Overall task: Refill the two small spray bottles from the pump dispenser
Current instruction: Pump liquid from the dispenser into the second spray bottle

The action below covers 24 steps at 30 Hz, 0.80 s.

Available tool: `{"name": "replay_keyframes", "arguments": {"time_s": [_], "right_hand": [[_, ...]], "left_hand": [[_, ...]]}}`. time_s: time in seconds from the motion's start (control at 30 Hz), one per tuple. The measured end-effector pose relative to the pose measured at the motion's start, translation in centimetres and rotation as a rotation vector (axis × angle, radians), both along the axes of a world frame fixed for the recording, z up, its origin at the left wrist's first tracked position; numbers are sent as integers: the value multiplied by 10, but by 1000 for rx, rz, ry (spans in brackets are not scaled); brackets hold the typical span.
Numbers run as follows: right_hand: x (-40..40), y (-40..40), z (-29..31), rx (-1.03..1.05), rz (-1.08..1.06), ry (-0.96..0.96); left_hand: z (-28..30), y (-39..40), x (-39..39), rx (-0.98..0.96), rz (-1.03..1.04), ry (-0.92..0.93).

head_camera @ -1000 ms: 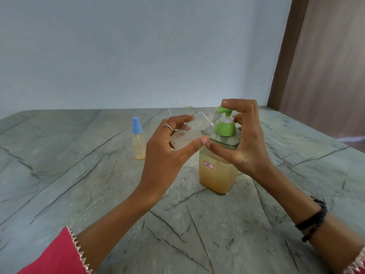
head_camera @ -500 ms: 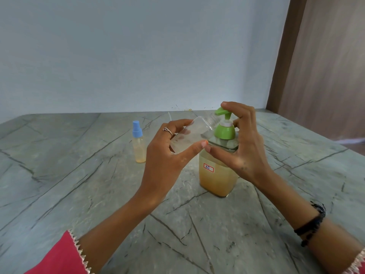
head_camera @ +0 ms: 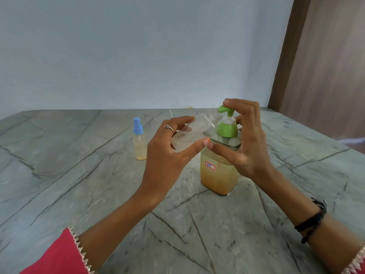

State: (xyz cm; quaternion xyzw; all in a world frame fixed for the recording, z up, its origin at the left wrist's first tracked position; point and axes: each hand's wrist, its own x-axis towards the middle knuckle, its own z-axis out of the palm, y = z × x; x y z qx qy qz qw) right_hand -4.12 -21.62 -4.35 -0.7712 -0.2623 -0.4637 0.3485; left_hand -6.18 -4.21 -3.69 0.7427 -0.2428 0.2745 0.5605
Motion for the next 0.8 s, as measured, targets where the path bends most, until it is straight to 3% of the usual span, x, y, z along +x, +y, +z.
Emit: {"name": "replay_keyframes", "arguments": {"time_s": [0.8], "right_hand": [[-1,2,-4,-10,-59,4]], "left_hand": [[1,1,2,6,10,-31]]}}
